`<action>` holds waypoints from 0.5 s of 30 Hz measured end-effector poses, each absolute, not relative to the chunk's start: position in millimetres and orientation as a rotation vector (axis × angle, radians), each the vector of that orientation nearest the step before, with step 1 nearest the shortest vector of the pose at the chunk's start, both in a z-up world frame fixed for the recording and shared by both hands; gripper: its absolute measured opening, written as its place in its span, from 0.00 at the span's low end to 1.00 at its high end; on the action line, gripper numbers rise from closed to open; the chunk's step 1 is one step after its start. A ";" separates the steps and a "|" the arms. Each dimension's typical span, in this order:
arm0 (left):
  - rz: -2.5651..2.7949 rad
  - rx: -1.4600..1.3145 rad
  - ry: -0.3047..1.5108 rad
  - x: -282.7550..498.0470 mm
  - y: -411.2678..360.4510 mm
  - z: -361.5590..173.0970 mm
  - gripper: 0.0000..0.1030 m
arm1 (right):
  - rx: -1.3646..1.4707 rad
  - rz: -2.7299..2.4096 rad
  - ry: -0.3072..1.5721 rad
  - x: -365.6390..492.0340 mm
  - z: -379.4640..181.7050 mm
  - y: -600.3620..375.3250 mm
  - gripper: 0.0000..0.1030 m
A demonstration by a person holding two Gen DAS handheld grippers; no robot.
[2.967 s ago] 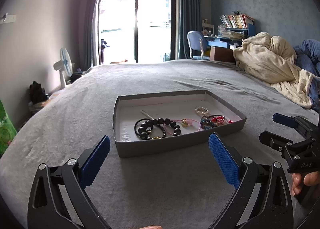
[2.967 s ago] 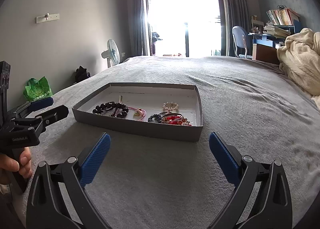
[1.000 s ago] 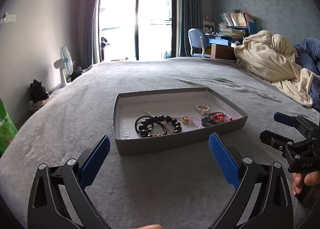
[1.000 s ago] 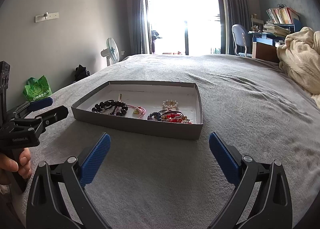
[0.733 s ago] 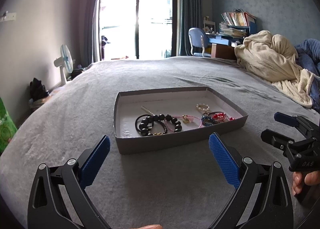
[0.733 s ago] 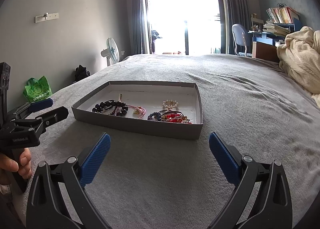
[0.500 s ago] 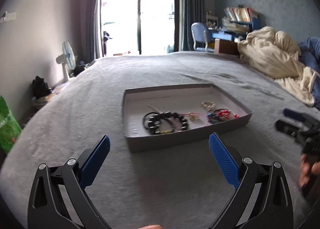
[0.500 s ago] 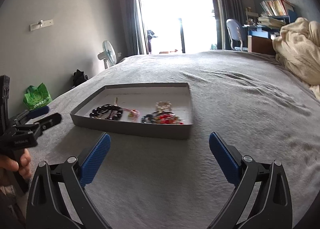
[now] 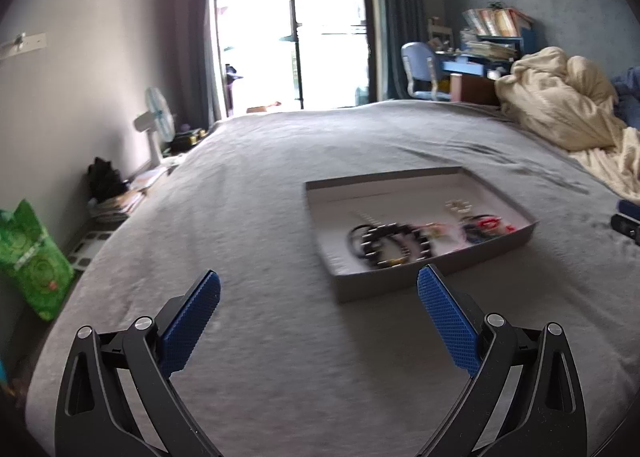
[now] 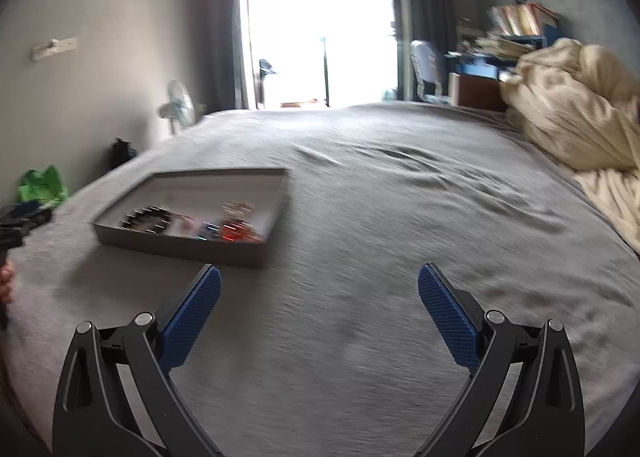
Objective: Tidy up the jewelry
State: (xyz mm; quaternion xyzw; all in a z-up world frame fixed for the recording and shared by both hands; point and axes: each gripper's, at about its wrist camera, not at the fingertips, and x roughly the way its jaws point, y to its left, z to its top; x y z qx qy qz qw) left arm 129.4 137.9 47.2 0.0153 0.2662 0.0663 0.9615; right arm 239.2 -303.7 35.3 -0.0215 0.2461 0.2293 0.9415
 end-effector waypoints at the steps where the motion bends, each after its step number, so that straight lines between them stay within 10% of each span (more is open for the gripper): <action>1: 0.122 0.033 0.533 128.9 132.0 50.1 0.95 | -0.048 0.485 0.495 236.9 38.3 -296.6 0.95; 15: 0.067 0.017 0.470 114.9 86.5 83.7 0.95 | -0.044 0.577 0.467 207.7 68.9 -252.2 0.95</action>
